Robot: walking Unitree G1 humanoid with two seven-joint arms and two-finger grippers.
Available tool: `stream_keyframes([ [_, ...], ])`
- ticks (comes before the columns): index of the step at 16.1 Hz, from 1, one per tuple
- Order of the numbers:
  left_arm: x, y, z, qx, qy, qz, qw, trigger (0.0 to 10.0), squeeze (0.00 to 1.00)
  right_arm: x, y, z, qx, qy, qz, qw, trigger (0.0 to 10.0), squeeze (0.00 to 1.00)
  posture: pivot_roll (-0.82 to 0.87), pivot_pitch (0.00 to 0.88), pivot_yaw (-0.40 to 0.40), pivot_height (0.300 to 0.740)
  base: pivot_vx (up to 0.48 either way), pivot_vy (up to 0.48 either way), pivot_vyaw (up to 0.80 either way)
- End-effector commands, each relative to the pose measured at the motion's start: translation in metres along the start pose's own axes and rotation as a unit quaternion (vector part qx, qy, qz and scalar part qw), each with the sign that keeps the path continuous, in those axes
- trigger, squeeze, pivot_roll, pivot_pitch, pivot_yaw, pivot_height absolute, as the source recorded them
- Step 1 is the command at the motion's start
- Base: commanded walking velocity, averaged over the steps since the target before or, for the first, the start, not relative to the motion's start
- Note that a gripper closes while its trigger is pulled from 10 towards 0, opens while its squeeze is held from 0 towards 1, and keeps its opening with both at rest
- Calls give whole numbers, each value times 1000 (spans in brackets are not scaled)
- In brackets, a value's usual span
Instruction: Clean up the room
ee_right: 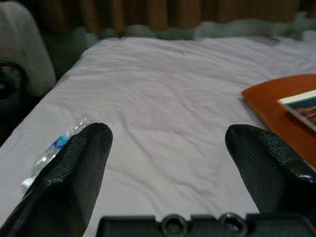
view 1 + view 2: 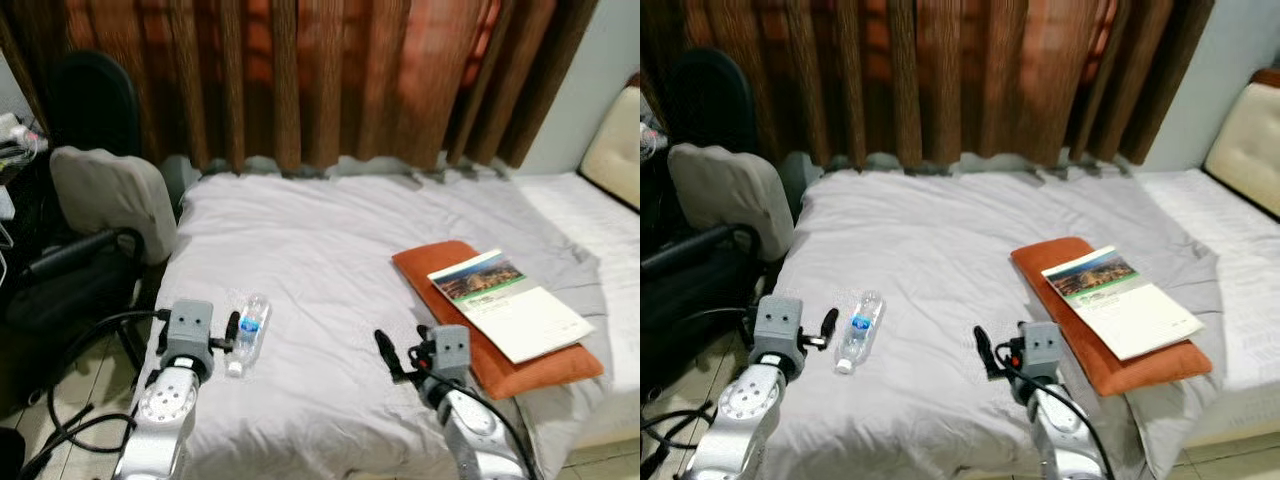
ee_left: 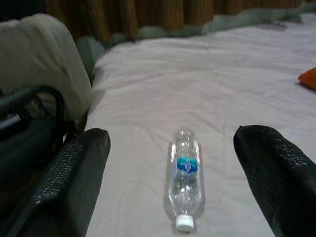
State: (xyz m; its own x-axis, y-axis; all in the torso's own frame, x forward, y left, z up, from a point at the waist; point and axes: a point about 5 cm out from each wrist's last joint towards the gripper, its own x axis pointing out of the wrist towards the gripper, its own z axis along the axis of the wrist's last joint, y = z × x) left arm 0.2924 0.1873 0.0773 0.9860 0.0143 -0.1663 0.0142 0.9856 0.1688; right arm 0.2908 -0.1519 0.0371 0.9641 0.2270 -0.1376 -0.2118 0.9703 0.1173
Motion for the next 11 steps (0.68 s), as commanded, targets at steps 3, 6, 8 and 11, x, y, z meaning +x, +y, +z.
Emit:
stream_keyframes([
  [3, 2, -5, 1, 1, 0, -9, 1000, 10000, 0, 0, -10, 6, -8, -12, -25, 1000, 10000, 0, 69, 0, -69, 740, 471, 0, 0],
  [6, 2, -7, 1, -1, 0, -13, 1000, 10000, 0, 0, -9, 4, -6, -9, -22, 1000, 10000, 0, 67, 0, -68, 740, 472, 0, 0],
  [8, 3, -9, 2, -3, 1, -19, 1000, 10000, 0, -1, -8, 4, -6, -8, -21, 1000, 10000, 0, 63, 0, -68, 740, 472, 0, 0],
  [11, 27, -16, -2, 1, 35, -48, 998, 10000, 0, -4, -6, 0, -9, 3, -7, 1000, 10000, 0, 46, 0, -92, 740, 315, 0, 0],
])
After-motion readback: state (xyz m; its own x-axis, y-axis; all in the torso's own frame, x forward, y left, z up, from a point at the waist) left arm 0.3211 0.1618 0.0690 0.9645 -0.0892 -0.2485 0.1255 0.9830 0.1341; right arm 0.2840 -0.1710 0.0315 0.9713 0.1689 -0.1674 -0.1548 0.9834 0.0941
